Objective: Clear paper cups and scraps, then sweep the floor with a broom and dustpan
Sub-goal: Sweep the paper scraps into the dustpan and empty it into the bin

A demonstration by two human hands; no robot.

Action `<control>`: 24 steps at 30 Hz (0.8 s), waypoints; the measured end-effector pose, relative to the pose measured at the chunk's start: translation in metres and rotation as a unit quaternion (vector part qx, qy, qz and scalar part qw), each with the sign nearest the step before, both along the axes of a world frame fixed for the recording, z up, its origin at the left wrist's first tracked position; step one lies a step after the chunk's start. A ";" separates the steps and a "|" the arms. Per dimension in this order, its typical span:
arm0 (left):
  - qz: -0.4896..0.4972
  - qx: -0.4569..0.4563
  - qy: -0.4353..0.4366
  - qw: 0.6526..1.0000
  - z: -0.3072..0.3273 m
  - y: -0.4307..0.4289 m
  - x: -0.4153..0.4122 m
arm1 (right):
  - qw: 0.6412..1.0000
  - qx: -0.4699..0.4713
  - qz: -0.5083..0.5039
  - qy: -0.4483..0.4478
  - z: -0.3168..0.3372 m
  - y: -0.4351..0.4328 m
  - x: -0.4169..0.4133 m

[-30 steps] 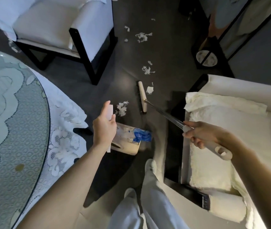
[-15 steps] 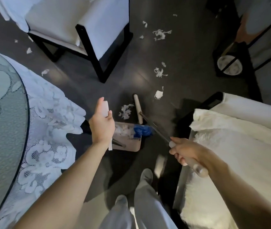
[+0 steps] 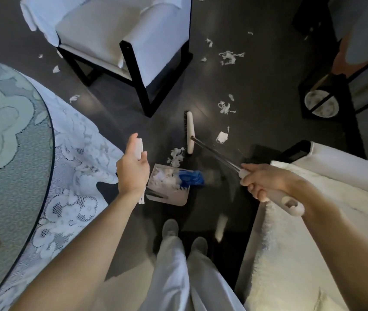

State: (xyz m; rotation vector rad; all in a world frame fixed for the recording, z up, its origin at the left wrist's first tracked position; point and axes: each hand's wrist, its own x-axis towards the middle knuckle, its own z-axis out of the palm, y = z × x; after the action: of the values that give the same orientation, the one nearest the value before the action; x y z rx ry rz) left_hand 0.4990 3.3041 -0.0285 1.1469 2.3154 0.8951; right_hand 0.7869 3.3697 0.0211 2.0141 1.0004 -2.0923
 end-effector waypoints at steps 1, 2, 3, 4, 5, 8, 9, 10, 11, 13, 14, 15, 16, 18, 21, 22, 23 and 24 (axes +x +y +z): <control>-0.002 -0.002 0.002 1.000 0.000 0.004 -0.003 | 1.000 0.013 0.016 -0.005 -0.007 0.008 -0.008; -0.003 -0.002 0.004 1.000 0.000 0.008 -0.007 | 0.999 0.027 0.036 -0.012 -0.015 0.015 -0.015; -0.001 0.000 0.006 1.000 -0.001 0.012 -0.011 | 0.997 0.042 0.064 -0.025 -0.022 0.022 -0.024; 0.001 0.002 0.007 1.000 -0.002 0.015 -0.017 | 0.992 0.059 0.100 -0.042 -0.031 0.028 -0.032; 0.002 0.004 0.003 1.000 -0.004 0.019 -0.022 | 0.985 0.075 0.143 -0.064 -0.039 0.032 -0.040; -0.010 0.008 -0.016 1.000 -0.010 0.028 -0.038 | 0.946 0.093 0.276 -0.143 -0.057 0.033 -0.062; -0.015 0.010 -0.020 1.000 -0.012 0.031 -0.043 | 0.935 0.084 0.303 -0.162 -0.062 0.030 -0.068; -0.019 0.016 -0.022 0.999 -0.013 0.035 -0.049 | 0.929 0.075 0.319 -0.170 -0.066 0.027 -0.074; -0.023 0.023 -0.025 0.999 -0.014 0.040 -0.053 | 0.925 0.069 0.333 -0.171 -0.068 0.023 -0.077; -0.039 0.039 -0.017 0.998 -0.014 0.050 -0.059 | 0.911 0.062 0.369 -0.172 -0.065 0.018 -0.081; -0.052 0.046 -0.013 0.998 -0.012 0.055 -0.059 | 0.904 0.052 0.388 -0.171 -0.061 0.016 -0.079; -0.061 0.048 -0.017 0.997 -0.010 0.061 -0.058 | 0.904 0.039 0.394 -0.162 -0.056 0.013 -0.076; -0.067 0.045 -0.030 0.996 -0.007 0.067 -0.057 | 0.908 0.024 0.392 -0.145 -0.050 0.012 -0.070; -0.079 0.039 -0.044 0.995 -0.006 0.075 -0.058 | 0.920 0.005 0.374 -0.115 -0.036 0.015 -0.056; -0.120 0.050 -0.018 0.991 -0.009 0.076 -0.064 | 0.944 -0.008 0.318 -0.092 -0.012 0.026 -0.034; -0.132 0.055 -0.010 0.990 -0.010 0.077 -0.065 | 0.949 -0.010 0.302 -0.084 -0.006 0.028 -0.030; -0.146 0.057 -0.007 0.988 -0.011 0.080 -0.066 | 0.952 -0.007 0.295 -0.083 0.000 0.030 -0.027; -0.156 0.057 -0.008 0.986 -0.009 0.083 -0.064 | 0.951 0.001 0.296 -0.087 0.005 0.031 -0.025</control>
State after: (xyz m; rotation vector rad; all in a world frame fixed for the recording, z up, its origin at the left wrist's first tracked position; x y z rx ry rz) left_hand 0.4348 3.3872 -0.0380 1.4927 2.0160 0.9199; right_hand 0.7623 3.4006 0.0258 1.5873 1.3551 -1.5684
